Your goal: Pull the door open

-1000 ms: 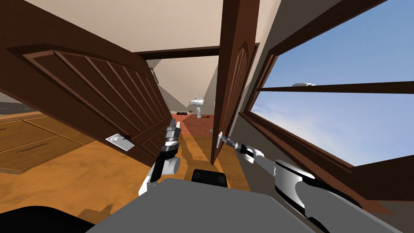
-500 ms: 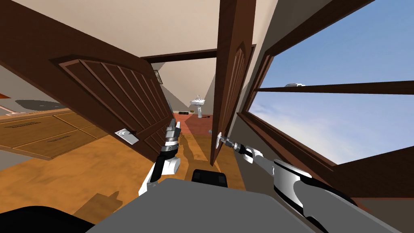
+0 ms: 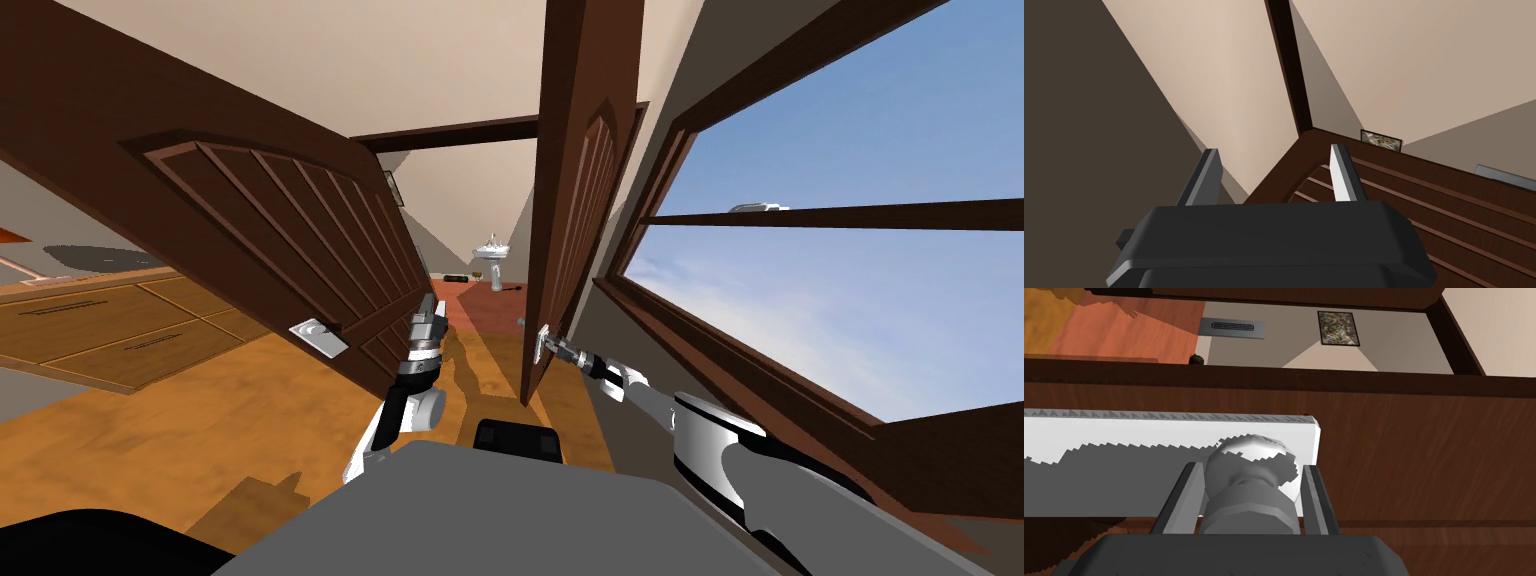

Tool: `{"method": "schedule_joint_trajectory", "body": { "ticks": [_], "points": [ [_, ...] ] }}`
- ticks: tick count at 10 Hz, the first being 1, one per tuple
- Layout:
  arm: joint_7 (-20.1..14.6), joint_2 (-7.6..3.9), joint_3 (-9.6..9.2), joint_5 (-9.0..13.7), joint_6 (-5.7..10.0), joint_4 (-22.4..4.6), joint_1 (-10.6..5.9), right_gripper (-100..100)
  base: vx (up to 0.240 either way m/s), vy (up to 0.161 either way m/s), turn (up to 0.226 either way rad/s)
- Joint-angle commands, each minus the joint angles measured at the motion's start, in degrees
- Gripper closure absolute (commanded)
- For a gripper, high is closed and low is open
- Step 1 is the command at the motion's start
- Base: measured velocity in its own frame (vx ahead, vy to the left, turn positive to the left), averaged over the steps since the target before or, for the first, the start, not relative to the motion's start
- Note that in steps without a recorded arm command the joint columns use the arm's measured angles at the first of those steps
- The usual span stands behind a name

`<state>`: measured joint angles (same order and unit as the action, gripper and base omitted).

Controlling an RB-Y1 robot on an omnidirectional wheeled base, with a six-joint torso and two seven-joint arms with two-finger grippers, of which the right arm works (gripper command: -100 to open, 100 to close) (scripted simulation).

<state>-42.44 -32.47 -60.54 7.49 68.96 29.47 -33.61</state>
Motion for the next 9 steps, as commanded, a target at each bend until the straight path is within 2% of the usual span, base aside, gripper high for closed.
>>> {"method": "schedule_joint_trajectory", "body": {
  "ticks": [1, 2, 3, 4, 7, 8, 9],
  "points": [
    [0.29, 0.82, -1.01, -0.29, 0.68, 0.43, 0.97, 100, -0.008, 0.124, 0.079],
    [0.36, 1.05, -1.22, -0.25, 0.86, 0.37, 1.03, 100, -0.027, 0.183, 0.053],
    [0.12, 0.19, -0.18, 0.28, 1.66, -1.31, 0.69, -100, -0.074, -0.012, -0.14],
    [0.09, -0.1, 0.0, 0.41, 1.68, -1.4, 0.75, -100, -0.111, -0.162, -0.142],
    [-0.1, -1.96, 1.16, 1.17, 1.83, -1.99, 1.09, -100, -0.082, -0.188, -0.134],
    [-0.18, -1.15, 0.86, 0.95, 2.42, -3.05, 0.73, -100, -0.047, -0.086, -0.017],
    [0.06, -0.06, 1.88, 0.88, 0.98, -3.43, 0.36, -100, 0.082, 0.091, 0.154]
  ]
}}
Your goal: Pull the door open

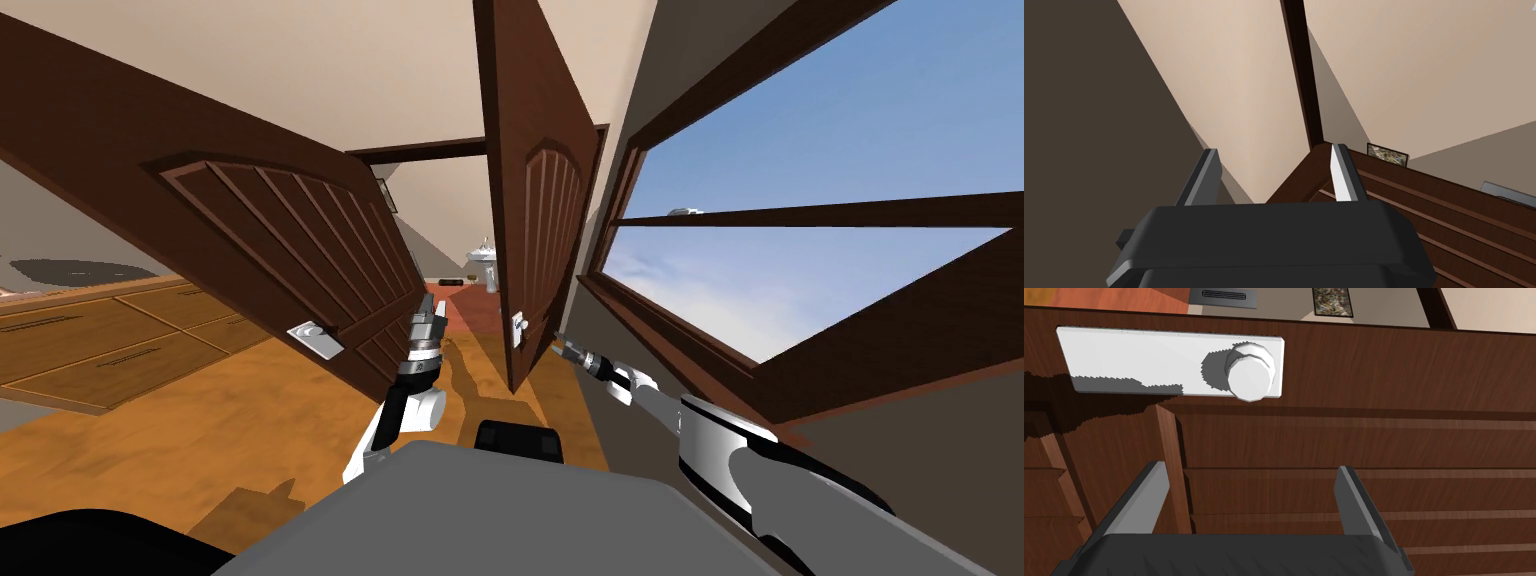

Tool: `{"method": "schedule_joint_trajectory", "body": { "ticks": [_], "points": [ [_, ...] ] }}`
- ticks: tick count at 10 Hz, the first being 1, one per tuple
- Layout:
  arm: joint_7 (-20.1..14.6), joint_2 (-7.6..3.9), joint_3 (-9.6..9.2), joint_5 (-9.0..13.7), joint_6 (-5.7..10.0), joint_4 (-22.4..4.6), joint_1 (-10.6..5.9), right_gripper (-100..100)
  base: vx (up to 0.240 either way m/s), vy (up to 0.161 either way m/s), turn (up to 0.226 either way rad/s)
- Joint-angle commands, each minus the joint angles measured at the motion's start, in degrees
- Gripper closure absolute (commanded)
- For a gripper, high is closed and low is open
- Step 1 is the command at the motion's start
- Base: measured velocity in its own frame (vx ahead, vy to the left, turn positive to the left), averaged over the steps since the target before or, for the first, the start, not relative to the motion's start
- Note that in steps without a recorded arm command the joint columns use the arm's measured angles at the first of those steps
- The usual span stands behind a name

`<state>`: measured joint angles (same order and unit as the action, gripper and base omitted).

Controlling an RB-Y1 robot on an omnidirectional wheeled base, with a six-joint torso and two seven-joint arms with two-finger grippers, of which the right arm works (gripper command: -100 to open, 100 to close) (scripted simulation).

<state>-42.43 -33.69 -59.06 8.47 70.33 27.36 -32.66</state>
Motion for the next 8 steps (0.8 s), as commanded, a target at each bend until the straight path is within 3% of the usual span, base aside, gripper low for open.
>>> {"method": "schedule_joint_trajectory", "body": {
  "ticks": [1, 6, 7, 8],
  "points": [
    [0.12, 1.46, 0.67, -0.13, -0.83, -1.35, -0.69, -100, 0.118, 0.188, 0.106],
    [0.69, 3.77, 2.73, -0.32, -4.17, -1.6, -1.42, -100, 0.12, 0.158, 0.072],
    [0.55, 3.56, 2.45, -0.31, -3.49, -1.83, -1.42, -100, 0.059, 0.069, 0.01],
    [0.55, 3.56, 2.45, -0.31, -3.49, -1.83, -1.42, 100, -0.009, -0.012, -0.012]
  ]
}}
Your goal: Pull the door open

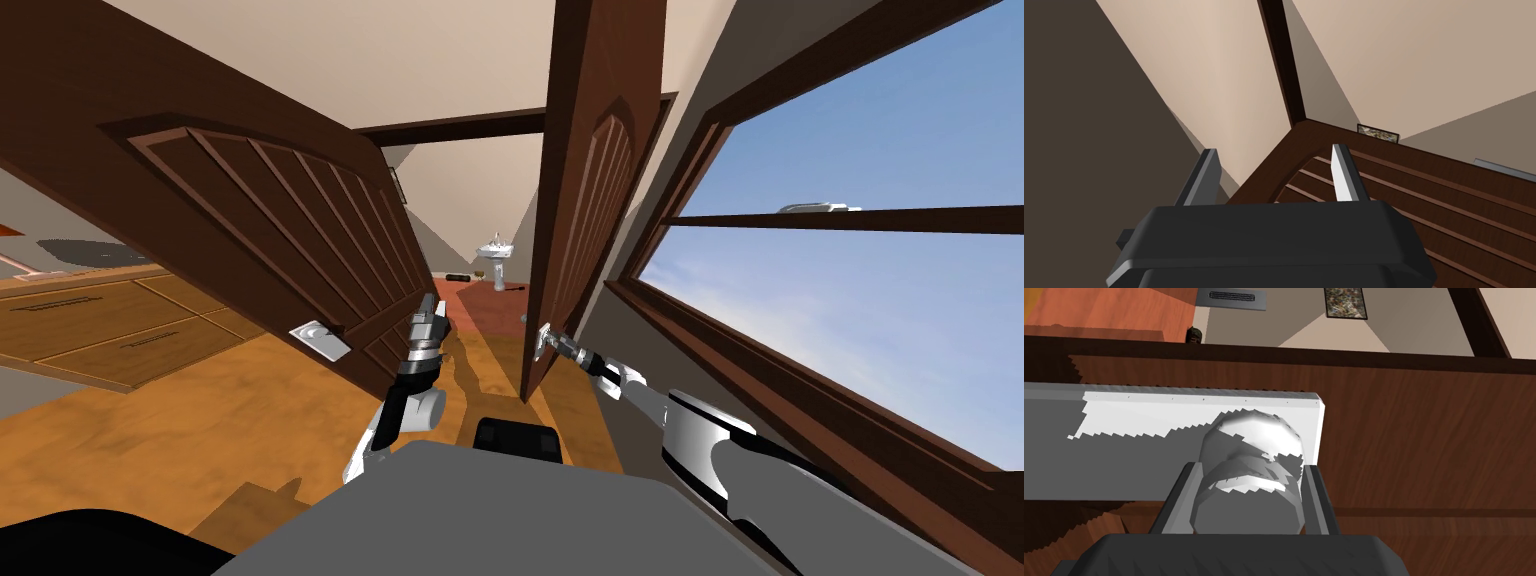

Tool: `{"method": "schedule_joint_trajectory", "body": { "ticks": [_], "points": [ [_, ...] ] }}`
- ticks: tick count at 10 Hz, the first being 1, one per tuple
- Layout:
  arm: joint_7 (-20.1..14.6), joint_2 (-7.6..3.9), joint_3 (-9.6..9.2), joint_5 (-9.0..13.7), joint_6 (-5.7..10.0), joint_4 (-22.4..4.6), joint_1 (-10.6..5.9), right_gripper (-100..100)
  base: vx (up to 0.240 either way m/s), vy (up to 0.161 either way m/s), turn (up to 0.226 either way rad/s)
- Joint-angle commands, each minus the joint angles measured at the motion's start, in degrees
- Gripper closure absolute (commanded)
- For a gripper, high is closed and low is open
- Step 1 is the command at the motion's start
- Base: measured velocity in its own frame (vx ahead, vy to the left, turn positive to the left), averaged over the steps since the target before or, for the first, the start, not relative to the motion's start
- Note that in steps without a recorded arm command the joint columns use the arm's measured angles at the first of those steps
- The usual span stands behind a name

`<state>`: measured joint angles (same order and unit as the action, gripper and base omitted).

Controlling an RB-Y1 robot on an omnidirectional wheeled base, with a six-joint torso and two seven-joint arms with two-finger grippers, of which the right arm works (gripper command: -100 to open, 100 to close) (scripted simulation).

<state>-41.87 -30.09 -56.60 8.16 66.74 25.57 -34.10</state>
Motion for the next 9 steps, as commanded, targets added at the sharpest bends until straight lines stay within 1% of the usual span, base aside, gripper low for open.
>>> {"method": "schedule_joint_trajectory", "body": {
  "ticks": [1, 5, 7, 9],
  "points": [
    [-0.02, -0.03, -0.02, 0.0, 0.1, -0.03, 0.02, 100, -0.022, -0.027, 0.015],
    [-0.02, -0.03, -0.02, 0.0, 0.1, -0.03, 0.02, 100, -0.005, -0.008, 0.001],
    [-0.4, -1.21, -1.8, -0.25, 3.95, -0.84, 0.4, 100, -0.026, -0.03, -0.015],
    [-0.4, -1.21, -1.8, -0.25, 3.95, -0.84, 0.4, 100, -0.013, -0.047, -0.025]
  ]
}}
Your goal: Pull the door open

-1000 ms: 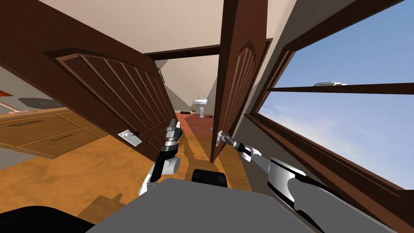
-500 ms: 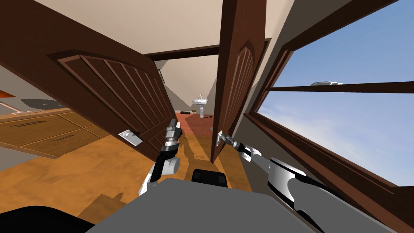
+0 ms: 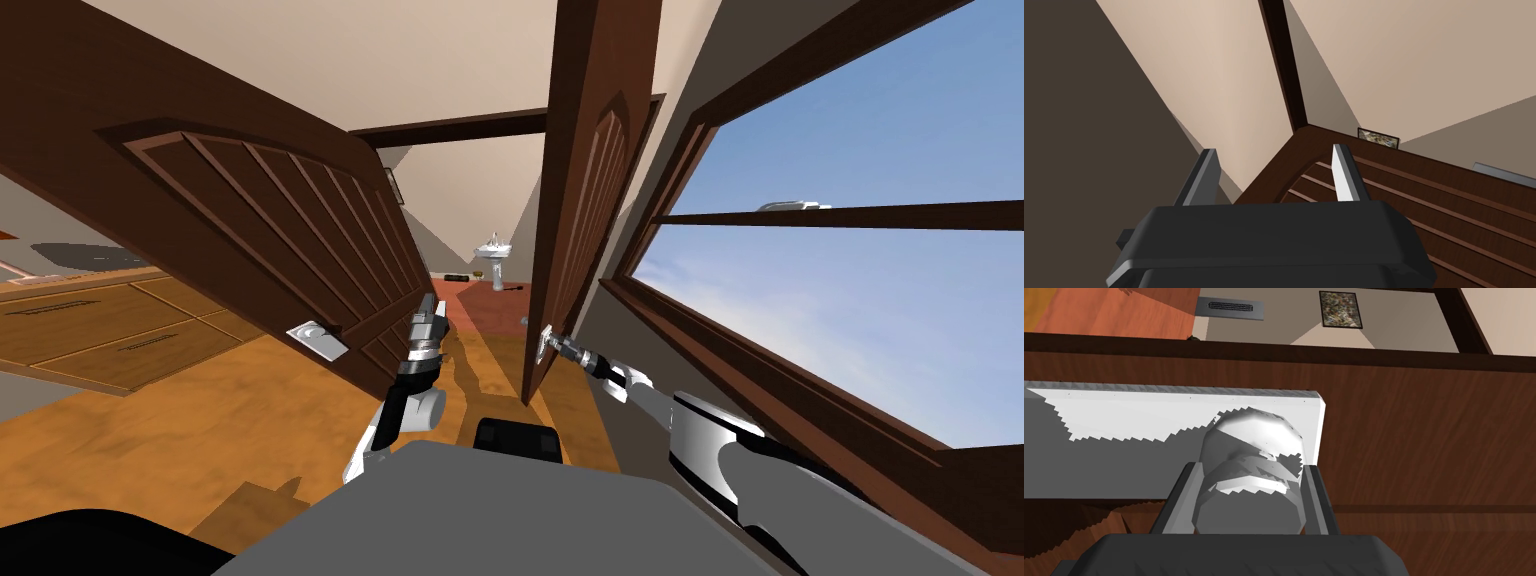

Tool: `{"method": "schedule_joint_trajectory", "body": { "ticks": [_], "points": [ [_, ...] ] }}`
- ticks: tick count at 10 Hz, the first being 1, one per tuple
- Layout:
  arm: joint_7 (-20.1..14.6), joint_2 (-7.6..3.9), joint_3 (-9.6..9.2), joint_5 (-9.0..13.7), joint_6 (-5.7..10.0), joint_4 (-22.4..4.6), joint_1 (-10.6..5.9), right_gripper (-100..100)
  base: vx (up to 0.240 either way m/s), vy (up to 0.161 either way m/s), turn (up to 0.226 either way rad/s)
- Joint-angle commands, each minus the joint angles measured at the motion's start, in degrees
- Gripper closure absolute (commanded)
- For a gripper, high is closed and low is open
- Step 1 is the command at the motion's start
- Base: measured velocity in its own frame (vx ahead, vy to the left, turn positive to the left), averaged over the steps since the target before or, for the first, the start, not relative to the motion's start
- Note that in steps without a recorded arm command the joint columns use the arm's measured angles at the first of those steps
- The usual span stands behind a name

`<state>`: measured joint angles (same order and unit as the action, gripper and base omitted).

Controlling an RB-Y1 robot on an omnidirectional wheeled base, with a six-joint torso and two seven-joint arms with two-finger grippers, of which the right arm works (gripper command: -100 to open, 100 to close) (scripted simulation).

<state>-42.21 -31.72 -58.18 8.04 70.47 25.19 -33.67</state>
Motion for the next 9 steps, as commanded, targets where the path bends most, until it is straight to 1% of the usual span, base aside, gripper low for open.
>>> {"method": "schedule_joint_trajectory", "body": {
  "ticks": [1, 2, 4, 5, 7, 9],
  "points": [
    [-0.28, -0.31, -1.26, -0.25, 2.62, -0.93, 0.17, 100, -0.032, -0.043, -0.013],
    [-0.28, -0.31, -1.26, -0.25, 2.62, -0.93, 0.17, 100, -0.027, -0.049, -0.028],
    [-0.52, -1.14, -2.39, -0.39, 5.21, -1.44, 0.4, 100, -0.012, -0.052, -0.017],
    [-0.52, -1.14, -2.39, -0.39, 5.21, -1.44, 0.4, 100, -0.008, -0.044, -0.019],
    [-0.77, -2.01, -3.51, -0.52, 7.79, -1.98, 0.63, 100, -0.002, -0.043, -0.009],
    [-0.77, -2.01, -3.51, -0.52, 7.79, -1.98, 0.63, 100, 0.001, -0.027, -0.01]
  ]
}}
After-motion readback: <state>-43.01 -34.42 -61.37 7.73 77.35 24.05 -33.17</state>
